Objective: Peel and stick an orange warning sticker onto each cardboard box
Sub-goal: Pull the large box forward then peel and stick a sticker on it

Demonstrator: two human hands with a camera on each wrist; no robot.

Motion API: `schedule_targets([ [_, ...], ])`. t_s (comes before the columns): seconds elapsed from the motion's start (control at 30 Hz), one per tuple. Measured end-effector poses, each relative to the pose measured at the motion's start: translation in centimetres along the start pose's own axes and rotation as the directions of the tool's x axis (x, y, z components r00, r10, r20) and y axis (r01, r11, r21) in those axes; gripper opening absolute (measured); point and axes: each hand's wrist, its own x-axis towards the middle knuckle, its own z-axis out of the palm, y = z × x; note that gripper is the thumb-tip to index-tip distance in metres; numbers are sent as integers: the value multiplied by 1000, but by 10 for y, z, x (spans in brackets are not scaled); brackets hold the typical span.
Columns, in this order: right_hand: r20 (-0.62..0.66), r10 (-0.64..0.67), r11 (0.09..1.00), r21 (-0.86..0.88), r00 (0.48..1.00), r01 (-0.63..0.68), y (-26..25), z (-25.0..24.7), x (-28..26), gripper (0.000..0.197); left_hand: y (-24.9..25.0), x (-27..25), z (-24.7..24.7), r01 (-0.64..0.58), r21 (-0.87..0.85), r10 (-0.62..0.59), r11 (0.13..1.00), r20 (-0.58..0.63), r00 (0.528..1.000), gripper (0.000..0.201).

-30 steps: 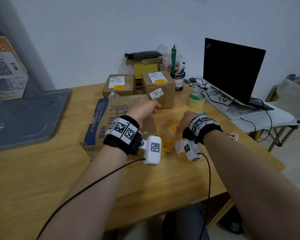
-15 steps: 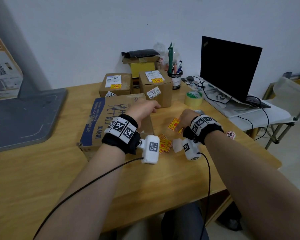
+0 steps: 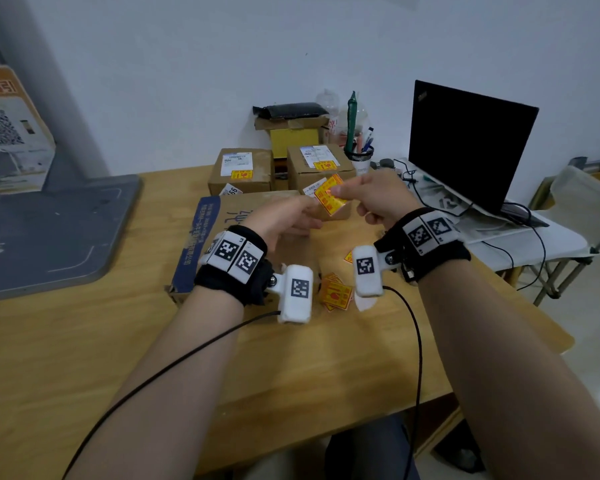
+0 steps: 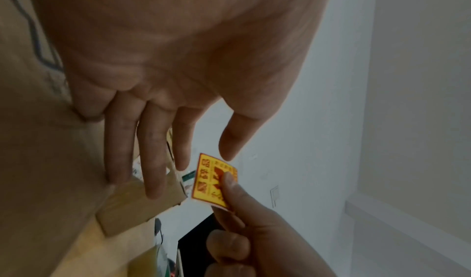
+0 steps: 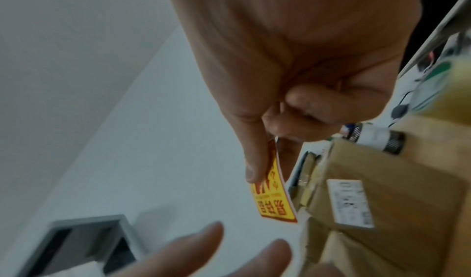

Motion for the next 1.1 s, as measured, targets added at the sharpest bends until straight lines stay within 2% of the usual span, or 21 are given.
schedule_targets([
  [0.1, 36, -57, 998, 30, 998, 56, -17, 11, -1, 26, 5, -8, -21, -83, -45, 79, 996, -98, 992, 36],
  [0.23, 80, -126, 988, 103, 989, 118, -33, 29, -7, 24, 6, -8, -45, -219, -90, 198, 971, -203, 959, 16],
  [0.33, 99, -170, 980, 117, 980, 158, -42, 44, -10, 23, 7, -4, -58, -279, -54, 254, 959, -281, 925, 11],
  [0.53, 129, -242, 968, 106, 962, 229, -55, 62, -8, 14, -2, 6, -80, -340, -64, 292, 938, -382, 877, 13],
  [0.73, 132, -302, 953, 58, 944, 297, -49, 72, 8, 14, -3, 8, -85, -387, -70, 322, 919, -431, 843, 7],
  [0.93, 194, -350, 936, 102, 916, 336, -45, 74, 14, 17, -6, 16, -86, -431, -96, 344, 897, -460, 819, 19],
  [1.1, 147, -360, 929, 147, 921, 339, -49, 75, 22, 19, -1, 13, -88, -456, -23, 405, 889, -423, 811, 15],
])
